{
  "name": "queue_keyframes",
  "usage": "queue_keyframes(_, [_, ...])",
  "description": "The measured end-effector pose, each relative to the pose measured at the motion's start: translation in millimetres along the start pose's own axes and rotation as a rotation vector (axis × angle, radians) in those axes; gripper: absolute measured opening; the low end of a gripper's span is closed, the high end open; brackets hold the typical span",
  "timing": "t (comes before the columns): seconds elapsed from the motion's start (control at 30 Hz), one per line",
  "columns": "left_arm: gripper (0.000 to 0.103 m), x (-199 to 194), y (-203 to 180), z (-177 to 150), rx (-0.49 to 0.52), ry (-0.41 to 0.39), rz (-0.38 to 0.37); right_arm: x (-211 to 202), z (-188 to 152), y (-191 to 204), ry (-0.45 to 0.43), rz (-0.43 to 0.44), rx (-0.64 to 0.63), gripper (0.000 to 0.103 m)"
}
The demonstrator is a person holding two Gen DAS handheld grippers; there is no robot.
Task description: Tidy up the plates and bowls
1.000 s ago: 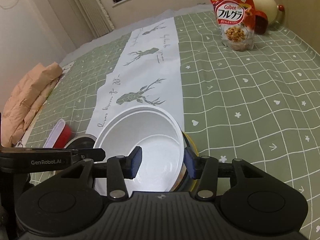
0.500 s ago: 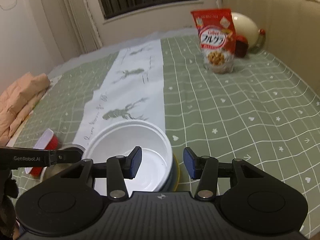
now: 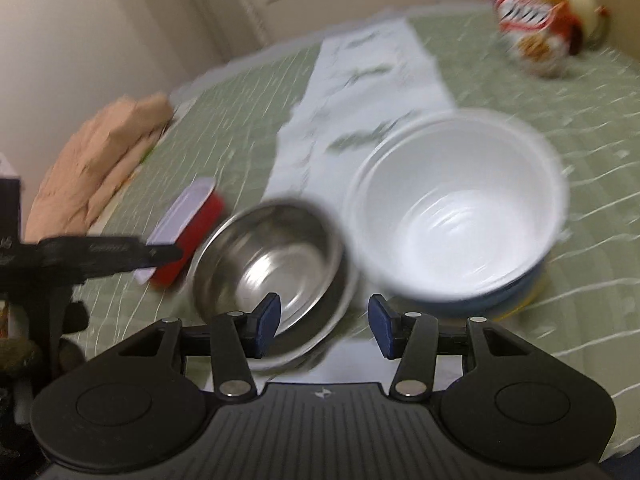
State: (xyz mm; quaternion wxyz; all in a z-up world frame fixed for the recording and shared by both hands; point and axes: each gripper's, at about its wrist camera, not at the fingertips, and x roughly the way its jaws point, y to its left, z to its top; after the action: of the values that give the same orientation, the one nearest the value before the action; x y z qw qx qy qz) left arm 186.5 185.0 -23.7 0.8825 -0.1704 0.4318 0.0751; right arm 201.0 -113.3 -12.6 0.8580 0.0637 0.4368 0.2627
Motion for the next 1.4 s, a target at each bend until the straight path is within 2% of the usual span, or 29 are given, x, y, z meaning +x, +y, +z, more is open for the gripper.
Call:
queue_keyframes(0.13, [0.026,14.6,8.9,-7.1,0.000,0.026,0.006,23.3,-7.0,22.3,0.040,-0.022,-0.011,0.049])
queue_keyframes(0.17, [0.030,15.0,10.1,-9.1,0.000,0.019,-0.001,28.3,-7.3,23.9,0.043,-0.035,0.002,0.049])
queue_keyframes(0.3, [0.031,14.8,9.7,-11.9,0.008,0.009,-0.008,40.2,-12.6,23.7,0.028,-0.087,0.048,0.050])
queue_keyframes(0.4, [0.031,15.2,9.4,-11.1,0.011,0.008,-0.011,48.8,-10.5,19.4,0.022,-0.086,0.097,0.054])
queue_keyframes(0.53, [0.031,18.2,11.4,-10.0,-0.002,0.003,-0.020,64.2,-8.3,16.6,0.030,-0.104,0.132,0.054])
queue_keyframes(0.8, [0.030,16.3,20.6,-12.8,-0.040,0.025,-0.081,91.5,-14.5,17.0,0.105,-0.069,0.154,0.054])
queue_keyframes(0.93, [0.030,23.5,25.2,-19.7,-0.079,0.093,-0.150,90.0,-17.3,21.4,0.092,-0.075,0.141,0.054])
queue_keyframes(1.13, [0.030,24.6,18.4,-25.4,-0.060,0.099,-0.101,86.6,-23.0,19.0,0.105,-0.019,0.132,0.054])
queue_keyframes(1.4, [0.030,25.9,20.7,-24.4,-0.092,0.099,-0.097,88.1,-20.5,18.2,0.104,-0.006,0.130,0.054])
